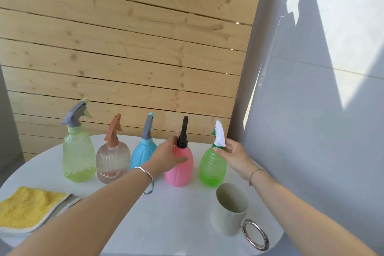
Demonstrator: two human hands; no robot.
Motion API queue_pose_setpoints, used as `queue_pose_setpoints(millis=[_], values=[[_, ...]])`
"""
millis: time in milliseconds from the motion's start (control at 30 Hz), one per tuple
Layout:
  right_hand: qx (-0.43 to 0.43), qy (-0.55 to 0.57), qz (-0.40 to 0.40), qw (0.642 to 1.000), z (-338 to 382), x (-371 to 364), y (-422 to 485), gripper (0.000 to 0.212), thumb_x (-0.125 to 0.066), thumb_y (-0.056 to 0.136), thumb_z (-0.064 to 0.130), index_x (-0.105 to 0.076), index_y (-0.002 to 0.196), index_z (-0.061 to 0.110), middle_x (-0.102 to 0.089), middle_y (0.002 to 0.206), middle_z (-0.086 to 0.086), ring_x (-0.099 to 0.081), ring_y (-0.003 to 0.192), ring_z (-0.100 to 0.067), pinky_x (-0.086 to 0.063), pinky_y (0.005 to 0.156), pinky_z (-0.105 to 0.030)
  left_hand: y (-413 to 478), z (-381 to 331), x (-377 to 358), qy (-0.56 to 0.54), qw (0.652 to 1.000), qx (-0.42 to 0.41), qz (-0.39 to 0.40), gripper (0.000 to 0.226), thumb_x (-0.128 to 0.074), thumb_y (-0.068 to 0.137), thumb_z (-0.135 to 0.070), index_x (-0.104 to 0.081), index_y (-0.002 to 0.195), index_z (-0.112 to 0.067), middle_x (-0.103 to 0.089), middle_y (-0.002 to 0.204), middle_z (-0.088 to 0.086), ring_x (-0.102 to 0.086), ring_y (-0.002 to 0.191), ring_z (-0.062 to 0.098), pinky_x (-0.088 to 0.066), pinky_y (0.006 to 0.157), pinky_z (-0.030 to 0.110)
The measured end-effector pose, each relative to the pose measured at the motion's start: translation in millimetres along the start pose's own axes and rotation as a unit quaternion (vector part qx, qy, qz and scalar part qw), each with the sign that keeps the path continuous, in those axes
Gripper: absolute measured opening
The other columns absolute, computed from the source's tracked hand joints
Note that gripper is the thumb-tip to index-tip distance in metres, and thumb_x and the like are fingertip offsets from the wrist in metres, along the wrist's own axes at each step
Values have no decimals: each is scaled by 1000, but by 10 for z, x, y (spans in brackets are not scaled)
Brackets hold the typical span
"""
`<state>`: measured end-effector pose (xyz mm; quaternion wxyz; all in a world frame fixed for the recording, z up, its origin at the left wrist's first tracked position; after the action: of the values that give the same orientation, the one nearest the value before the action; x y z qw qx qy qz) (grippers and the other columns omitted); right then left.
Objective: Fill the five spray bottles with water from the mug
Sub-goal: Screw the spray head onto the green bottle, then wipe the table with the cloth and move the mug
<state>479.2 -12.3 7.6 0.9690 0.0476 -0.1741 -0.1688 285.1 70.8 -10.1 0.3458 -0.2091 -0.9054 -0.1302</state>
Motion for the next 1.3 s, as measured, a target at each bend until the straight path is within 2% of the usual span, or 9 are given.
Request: queue_pose_setpoints(millis=[167,333,633,800,933,1067,1200,1233,1300], values=[[12,5,9,1000,-12,-103,19,23,-67,87,6,-63,105,19,-67,102,9,-61,94,-4,-47,77,-7,7,39,16,-9,1000,-16,-11,54,-76,83,-22,-50,130,-18,-64,123,0,-59,111,22,-48,91,33],[11,10,9,1000,-36,-147,12,25,-70,85,9,-64,105,23,-68,108,7,-61,104,-9,-44,94,-22,-3,30,11,-11,999,-23,-27,55,-76,84,-25,-49,132,-19,-63,124,-1,-58,111,21,-46,88,30],[1,-8,-43,999,-83,-156,13,34,-73,82,11,-65,115,13,-68,117,-1,-60,113,-15,-44,104,-35,-61,9,-2,-22,998,-24,-48,54,-74,86,-24,-49,133,-18,-62,127,1,-57,114,22,-43,86,27],[-15,-5,-30,999,-91,-172,31,39,-73,82,12,-64,120,11,-67,120,-2,-60,116,-17,-44,105,-38,-56,38,-17,-28,998,-18,-56,54,-73,86,-24,-49,133,-19,-62,128,1,-57,115,23,-45,90,30],[-25,-15,-30,999,-86,-167,-6,45,-73,83,14,-59,125,13,-63,126,-1,-55,122,-17,-42,106,-35,-44,89,-52,-31,998,-11,-56,56,-74,85,-26,-48,134,-21,-62,128,0,-58,116,23,-48,93,36],[-48,-69,-12,996,-78,-131,-182,61,-71,85,25,-44,139,16,-48,135,8,-46,128,-14,-37,106,-31,-172,58,-25,-77,993,-4,-87,72,-75,85,-24,-37,145,-24,-51,143,-5,-50,129,22,-44,101,36],[-114,-111,1,987,-180,104,-574,41,-57,94,34,-52,131,16,-52,129,4,-50,121,-14,-39,93,-23,-670,-74,-37,-170,969,-15,-178,79,-77,83,-30,-32,147,-22,-45,143,-4,-43,132,17,-39,106,32],[-132,-105,-2,986,-240,173,-679,35,-53,96,35,-55,126,17,-55,129,3,-52,117,-14,-40,92,-24,-799,-115,-127,-196,966,-33,-163,76,-78,80,-35,-36,143,-25,-47,136,-9,-44,128,13,-37,103,26],[-171,-83,-11,982,-361,275,-876,30,-47,98,39,-57,118,19,-59,126,-1,-56,112,-18,-43,94,-29,-998,-220,-467,-205,976,-58,-54,78,-81,74,-44,-38,138,-30,-47,131,-18,-44,126,6,-32,101,16]])
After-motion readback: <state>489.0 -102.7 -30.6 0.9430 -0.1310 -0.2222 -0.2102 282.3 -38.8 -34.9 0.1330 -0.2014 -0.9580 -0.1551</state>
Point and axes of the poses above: each hand's wrist, its own y-axis towards the middle knuckle, its own x-axis out of the back of the hand, z = x × y, the point moved 8 cm from there along y, towards the middle knuckle
